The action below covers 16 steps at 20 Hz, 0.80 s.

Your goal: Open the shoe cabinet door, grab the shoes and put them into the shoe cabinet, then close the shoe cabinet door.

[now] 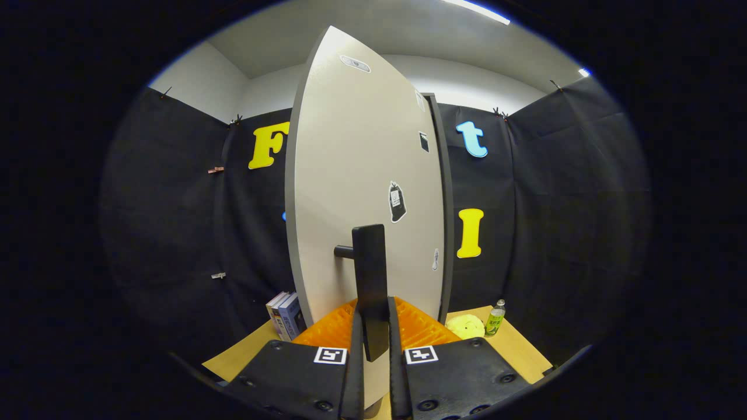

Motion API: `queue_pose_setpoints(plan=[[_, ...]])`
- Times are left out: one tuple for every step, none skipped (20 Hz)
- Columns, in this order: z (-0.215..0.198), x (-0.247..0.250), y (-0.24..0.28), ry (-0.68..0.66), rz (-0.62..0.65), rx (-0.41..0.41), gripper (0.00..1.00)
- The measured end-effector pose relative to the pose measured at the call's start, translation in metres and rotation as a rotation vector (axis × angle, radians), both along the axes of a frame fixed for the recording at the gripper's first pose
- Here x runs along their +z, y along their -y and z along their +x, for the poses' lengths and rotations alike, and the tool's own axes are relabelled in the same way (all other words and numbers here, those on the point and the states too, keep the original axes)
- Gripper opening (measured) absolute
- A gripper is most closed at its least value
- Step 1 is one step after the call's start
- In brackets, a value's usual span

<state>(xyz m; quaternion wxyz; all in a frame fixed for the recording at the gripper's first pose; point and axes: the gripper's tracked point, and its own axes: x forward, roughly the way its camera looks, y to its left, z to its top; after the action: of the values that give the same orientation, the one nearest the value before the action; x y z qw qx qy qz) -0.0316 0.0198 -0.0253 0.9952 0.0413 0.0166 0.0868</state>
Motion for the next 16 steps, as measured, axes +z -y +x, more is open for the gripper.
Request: queue_pose_setpoints(plan=[[-0.003,-0.001,0.007,-0.002,-0.005,-0.011,0.21],[-0.004,-0.001,0.015,-0.006,-0.011,-0.024,0.21],[-0.004,-0.001,0.022,-0.009,-0.017,-0.037,0.21],[-0.005,-0.001,0.029,-0.009,-0.018,-0.047,0.21],[-0.006,-0.002,0.034,-0.017,-0.018,-0.056,0.21],[-0.004,-0.003,0.042,-0.025,-0.021,-0.068,0.21],[-0.005,-0.004,0.049,-0.029,-0.029,-0.080,0.21],[-0.006,-0.006,0.056,-0.033,-0.038,-0.090,0.21],[-0.006,-0.006,0.063,-0.035,-0.044,-0.104,0.21],[-0.002,-0.005,0.070,-0.036,-0.043,-0.114,0.14],[-0.003,-0.006,0.078,-0.042,-0.033,-0.116,0.15],[-0.004,-0.007,0.084,-0.048,-0.013,-0.111,0.14],[-0.003,-0.008,0.085,-0.059,0.009,-0.106,0.14],[-0.002,-0.008,0.086,-0.064,0.015,-0.097,0.14],[-0.001,-0.010,0.091,-0.071,0.012,-0.093,0.14],[-0.001,-0.009,0.097,-0.070,0.005,-0.096,0.14]])
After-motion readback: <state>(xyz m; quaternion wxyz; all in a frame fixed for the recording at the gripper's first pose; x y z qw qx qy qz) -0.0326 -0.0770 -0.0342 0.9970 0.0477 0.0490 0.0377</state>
